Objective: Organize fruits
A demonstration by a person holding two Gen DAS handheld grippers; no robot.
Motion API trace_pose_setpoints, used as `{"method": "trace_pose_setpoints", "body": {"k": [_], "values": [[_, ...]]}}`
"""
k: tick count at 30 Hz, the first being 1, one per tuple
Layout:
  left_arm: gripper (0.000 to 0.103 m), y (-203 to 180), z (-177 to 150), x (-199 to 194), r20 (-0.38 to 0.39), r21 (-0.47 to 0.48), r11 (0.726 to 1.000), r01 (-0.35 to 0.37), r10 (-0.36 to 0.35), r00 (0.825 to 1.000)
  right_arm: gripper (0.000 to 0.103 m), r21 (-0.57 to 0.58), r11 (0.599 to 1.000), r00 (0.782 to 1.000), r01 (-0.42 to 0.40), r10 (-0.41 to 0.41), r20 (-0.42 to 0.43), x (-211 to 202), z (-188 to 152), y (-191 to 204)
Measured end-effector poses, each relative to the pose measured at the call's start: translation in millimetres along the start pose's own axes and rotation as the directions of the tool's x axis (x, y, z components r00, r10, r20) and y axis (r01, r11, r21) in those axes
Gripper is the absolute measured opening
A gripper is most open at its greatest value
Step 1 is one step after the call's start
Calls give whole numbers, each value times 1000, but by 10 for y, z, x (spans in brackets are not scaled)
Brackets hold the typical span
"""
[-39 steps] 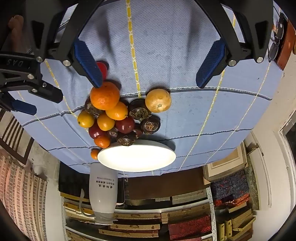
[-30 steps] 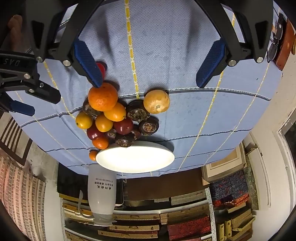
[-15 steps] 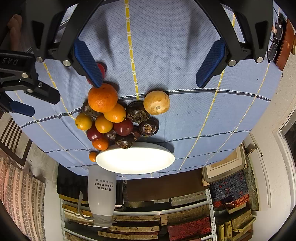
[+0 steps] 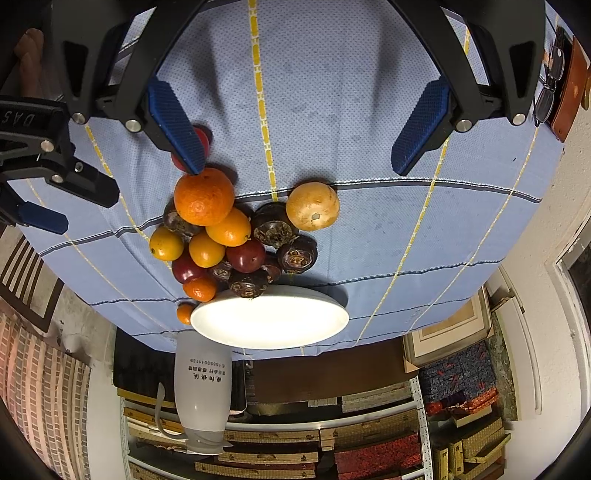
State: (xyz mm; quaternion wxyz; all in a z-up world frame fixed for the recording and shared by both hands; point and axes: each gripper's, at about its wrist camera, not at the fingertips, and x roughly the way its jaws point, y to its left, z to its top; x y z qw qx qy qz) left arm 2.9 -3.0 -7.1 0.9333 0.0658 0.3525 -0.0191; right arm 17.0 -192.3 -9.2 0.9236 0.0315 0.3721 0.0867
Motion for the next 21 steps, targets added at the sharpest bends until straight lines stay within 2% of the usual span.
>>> {"method": "trace_pose_setpoints", "body": {"k": [21], "values": [[99,22,8,-3,-4,0,1000,2,-2,1000,100,0,1000,1000,0,0,0,-1,4,5]]}}
